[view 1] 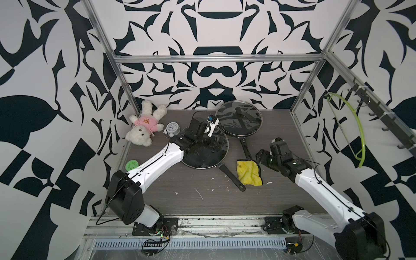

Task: Wipe the pot lid with a cloth
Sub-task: Move the cleaning item to the center of the board, then pick up the pot lid from the cooking pot.

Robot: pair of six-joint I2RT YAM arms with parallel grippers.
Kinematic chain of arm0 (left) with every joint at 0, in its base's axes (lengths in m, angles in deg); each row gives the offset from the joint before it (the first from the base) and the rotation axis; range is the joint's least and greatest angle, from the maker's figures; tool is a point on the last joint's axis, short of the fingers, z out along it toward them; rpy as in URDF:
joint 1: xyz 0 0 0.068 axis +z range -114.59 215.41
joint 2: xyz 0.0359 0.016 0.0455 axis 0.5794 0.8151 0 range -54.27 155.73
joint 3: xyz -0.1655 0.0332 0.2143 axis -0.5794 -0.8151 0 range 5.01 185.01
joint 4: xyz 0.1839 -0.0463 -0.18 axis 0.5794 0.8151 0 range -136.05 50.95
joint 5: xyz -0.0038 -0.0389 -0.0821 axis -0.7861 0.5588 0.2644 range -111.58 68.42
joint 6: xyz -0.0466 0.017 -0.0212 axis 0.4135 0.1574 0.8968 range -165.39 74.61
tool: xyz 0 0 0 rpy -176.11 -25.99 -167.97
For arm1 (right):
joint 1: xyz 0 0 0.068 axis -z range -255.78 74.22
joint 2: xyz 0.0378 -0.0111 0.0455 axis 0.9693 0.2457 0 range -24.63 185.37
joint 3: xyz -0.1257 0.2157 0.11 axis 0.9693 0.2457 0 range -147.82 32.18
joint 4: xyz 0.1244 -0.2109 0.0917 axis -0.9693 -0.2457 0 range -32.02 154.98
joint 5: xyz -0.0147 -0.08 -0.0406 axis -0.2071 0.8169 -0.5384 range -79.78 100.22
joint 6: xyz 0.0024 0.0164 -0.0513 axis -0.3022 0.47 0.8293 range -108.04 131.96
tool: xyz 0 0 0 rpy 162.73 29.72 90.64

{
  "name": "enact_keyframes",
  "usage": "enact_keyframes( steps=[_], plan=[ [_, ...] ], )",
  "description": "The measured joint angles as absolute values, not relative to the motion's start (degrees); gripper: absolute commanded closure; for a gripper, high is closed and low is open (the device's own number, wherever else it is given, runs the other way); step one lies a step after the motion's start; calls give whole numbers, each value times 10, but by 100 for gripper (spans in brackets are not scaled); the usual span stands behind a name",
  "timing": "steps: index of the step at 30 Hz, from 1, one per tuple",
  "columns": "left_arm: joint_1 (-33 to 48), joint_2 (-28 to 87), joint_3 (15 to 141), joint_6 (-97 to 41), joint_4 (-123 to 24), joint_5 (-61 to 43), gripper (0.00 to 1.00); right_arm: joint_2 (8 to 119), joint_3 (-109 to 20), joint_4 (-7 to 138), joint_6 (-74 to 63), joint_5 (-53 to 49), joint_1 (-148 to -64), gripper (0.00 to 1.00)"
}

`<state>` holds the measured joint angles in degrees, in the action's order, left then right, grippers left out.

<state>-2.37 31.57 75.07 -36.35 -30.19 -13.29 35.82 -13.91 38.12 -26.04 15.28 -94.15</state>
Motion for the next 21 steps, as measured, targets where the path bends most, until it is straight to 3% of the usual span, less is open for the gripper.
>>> enact_keyframes(
  steps=[5,10,21],
  plan=[
    [-24,315,728,-379,-327,-88,1,439,-298,369,-141,171,-941,19],
    [-31,299,715,-396,-346,-60,1,591,-487,361,-22,151,-934,11],
    [-49,246,691,-418,-336,-43,1,956,-940,204,170,72,-912,13]
  ],
)
